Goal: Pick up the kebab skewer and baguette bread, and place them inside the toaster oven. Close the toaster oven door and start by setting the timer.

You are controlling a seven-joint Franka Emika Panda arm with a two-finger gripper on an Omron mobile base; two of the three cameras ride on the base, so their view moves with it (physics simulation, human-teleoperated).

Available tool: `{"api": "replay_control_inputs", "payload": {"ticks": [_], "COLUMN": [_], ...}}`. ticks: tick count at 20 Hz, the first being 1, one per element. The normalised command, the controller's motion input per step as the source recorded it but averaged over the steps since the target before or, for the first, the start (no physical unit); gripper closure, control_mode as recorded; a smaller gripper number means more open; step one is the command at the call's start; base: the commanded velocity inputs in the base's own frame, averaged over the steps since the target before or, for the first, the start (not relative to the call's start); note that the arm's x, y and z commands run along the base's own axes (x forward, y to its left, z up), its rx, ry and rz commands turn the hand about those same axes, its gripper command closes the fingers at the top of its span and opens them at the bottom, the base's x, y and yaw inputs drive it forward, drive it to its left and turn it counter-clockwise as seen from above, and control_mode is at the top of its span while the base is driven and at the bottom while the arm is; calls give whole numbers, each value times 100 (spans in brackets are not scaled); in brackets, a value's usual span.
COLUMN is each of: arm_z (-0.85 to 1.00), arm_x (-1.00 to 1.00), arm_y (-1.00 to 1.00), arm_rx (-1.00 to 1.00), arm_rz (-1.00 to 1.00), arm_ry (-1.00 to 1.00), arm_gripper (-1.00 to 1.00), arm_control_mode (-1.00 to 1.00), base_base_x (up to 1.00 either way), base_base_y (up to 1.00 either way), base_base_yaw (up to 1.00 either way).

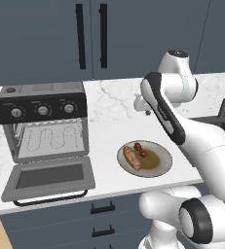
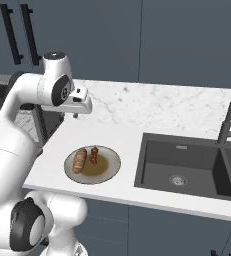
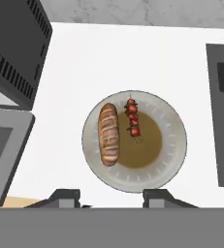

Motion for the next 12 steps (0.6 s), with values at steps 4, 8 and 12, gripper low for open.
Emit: {"api": "replay_control_inputs", "payload": {"ticks": [4,8,12], "arm_z": [-15,-53,-19], "arm_x": [-27,-83,-26], "arm_y": [23,100,100], "arm_rx": [-2,-7,-3], "arm_rz": [0,0,-8], "arm_ry": [0,-27,-37], "arm_gripper": [-100,-100,-100], "arm_control_mode": [-100,-100,-100], "base_base_x": [0,0,0], "base_base_y": [0,0,0], "base_base_yaw": [0,0,0]}}
